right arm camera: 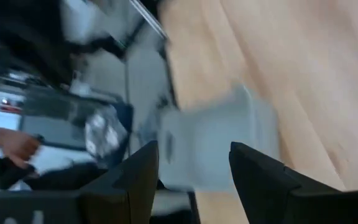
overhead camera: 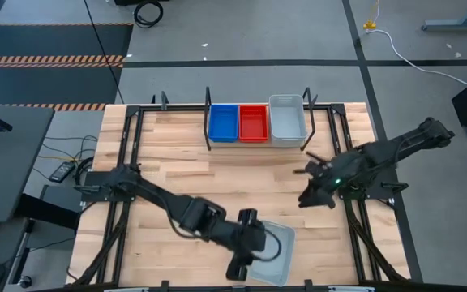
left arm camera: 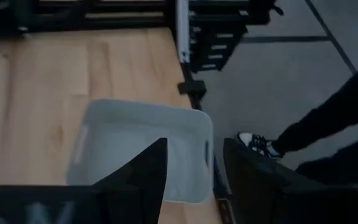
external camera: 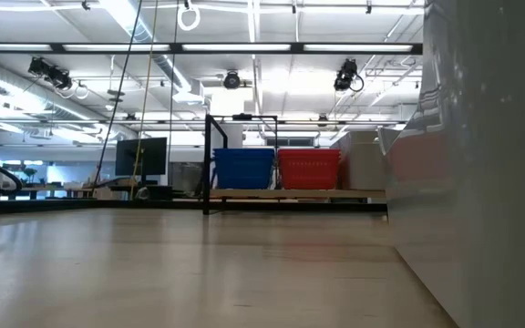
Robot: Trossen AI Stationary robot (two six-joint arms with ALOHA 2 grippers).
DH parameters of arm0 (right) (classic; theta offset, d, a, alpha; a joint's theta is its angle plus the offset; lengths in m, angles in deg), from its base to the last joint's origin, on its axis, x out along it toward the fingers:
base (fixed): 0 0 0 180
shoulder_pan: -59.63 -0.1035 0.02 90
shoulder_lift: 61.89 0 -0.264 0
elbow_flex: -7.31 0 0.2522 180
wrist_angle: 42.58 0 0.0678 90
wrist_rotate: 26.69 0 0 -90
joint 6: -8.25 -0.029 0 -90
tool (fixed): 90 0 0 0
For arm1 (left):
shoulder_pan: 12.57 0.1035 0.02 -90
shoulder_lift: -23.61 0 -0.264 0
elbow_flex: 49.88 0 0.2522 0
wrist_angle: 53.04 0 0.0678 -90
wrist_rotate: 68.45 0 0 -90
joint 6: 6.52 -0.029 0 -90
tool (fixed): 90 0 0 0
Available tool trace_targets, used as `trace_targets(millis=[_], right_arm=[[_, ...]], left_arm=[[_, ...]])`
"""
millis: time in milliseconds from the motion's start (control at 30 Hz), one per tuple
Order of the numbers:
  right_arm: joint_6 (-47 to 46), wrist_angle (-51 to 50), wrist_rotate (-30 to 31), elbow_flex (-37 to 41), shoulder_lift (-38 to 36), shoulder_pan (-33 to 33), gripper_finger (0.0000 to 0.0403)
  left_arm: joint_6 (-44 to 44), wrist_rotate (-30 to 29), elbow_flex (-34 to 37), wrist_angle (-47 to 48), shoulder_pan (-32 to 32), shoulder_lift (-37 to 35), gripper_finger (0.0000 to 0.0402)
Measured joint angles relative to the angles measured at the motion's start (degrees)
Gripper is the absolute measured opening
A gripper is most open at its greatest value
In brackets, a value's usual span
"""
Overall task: Stack baskets on shelf by color
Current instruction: Stack the gray bin on the gray bin on the shelf
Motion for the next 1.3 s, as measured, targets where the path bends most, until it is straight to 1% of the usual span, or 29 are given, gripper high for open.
trace_targets(millis=[167,267,333,433,600,800,867,1000,1067,1133,1200,1267,1300], right_arm=[[7.12,-0.56,8.14,-11.80,-0.39,0.00,0.0201],[9.04,-1.42,13.22,-17.90,-0.31,0.00,0.0201],[9.16,-2.41,16.39,-20.61,-0.29,0.00,0.0201],[9.51,-3.43,18.81,-22.91,-0.31,0.00,0.0201],[6.16,-4.11,19.50,-23.34,0.11,0.00,0.0201],[2.49,-6.67,19.43,-23.32,2.29,-0.31,0.0201],[2.43,-6.32,19.40,-23.33,3.20,-0.54,0.0201],[1.90,-6.40,19.37,-23.32,4.68,-0.86,0.0201],[1.72,-6.22,19.40,-23.32,5.20,-1.39,0.0201],[1.36,-6.42,19.28,-23.32,5.45,-1.80,0.0201],[1.30,-6.36,19.28,-23.32,5.54,-2.07,0.0201],[1.30,-6.38,19.31,-23.32,5.39,-2.39,0.0201],[1.30,-6.38,19.33,-23.32,5.32,-2.47,0.0201]], left_arm=[[-0.42,0.00,-0.04,0.07,-1.66,2.29,0.0163],[-2.60,0.54,-0.04,-0.10,-2.15,4.31,0.0165],[-3.16,1.54,-0.02,0.23,-2.50,5.77,0.0168],[-3.20,3.34,-0.02,0.06,-2.83,8.00,0.0174],[-4.00,7.43,-0.02,0.24,-3.77,10.90,0.0188],[-6.46,8.89,-0.02,-0.53,-4.87,14.46,0.0206],[-6.65,8.56,-0.03,-1.44,-4.97,15.77,0.0211],[-7.01,4.36,-0.02,-2.82,-4.31,17.64,0.0212],[-7.00,3.60,-0.02,-2.69,-3.83,18.37,0.0208],[-6.84,4.58,-0.11,-3.80,-3.25,19.40,0.0205],[-6.85,6.92,-0.02,-2.41,-2.93,19.99,0.0202],[-6.86,9.30,-0.02,-3.18,-2.82,20.94,0.0200],[-7.05,9.47,-0.02,-2.13,-2.85,21.06,0.0200]])
